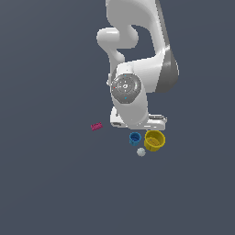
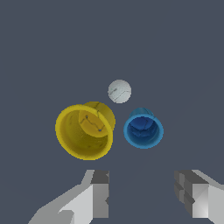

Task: Pick up a designated object from a clutter of objects.

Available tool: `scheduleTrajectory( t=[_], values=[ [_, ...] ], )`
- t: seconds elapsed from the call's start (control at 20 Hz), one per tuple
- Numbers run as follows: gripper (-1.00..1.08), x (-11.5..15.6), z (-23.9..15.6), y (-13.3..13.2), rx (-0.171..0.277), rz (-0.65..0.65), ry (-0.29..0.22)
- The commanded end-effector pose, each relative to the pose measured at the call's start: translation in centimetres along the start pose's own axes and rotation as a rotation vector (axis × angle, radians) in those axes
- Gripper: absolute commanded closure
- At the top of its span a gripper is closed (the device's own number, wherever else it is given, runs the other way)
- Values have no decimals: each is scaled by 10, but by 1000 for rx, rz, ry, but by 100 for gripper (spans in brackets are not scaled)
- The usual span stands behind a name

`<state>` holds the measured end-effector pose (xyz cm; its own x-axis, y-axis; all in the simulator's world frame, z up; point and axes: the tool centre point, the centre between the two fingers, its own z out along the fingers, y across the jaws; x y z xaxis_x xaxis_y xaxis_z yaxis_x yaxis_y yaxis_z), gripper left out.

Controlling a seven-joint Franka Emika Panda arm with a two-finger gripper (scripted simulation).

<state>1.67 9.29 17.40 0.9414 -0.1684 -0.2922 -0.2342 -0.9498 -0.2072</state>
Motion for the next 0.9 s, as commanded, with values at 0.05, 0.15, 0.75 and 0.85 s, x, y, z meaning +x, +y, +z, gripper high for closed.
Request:
scheduleTrajectory(
  t=[0.05, 0.15, 0.75, 0.85],
  values=[
    [-20, 3, 34, -8, 37, 49, -64],
    [-20, 3, 49, -12, 52, 72, -94],
    [-20, 3, 93, -22, 94, 138, -177],
    [-20, 3, 92, -21, 92, 136, -175]
  ],
)
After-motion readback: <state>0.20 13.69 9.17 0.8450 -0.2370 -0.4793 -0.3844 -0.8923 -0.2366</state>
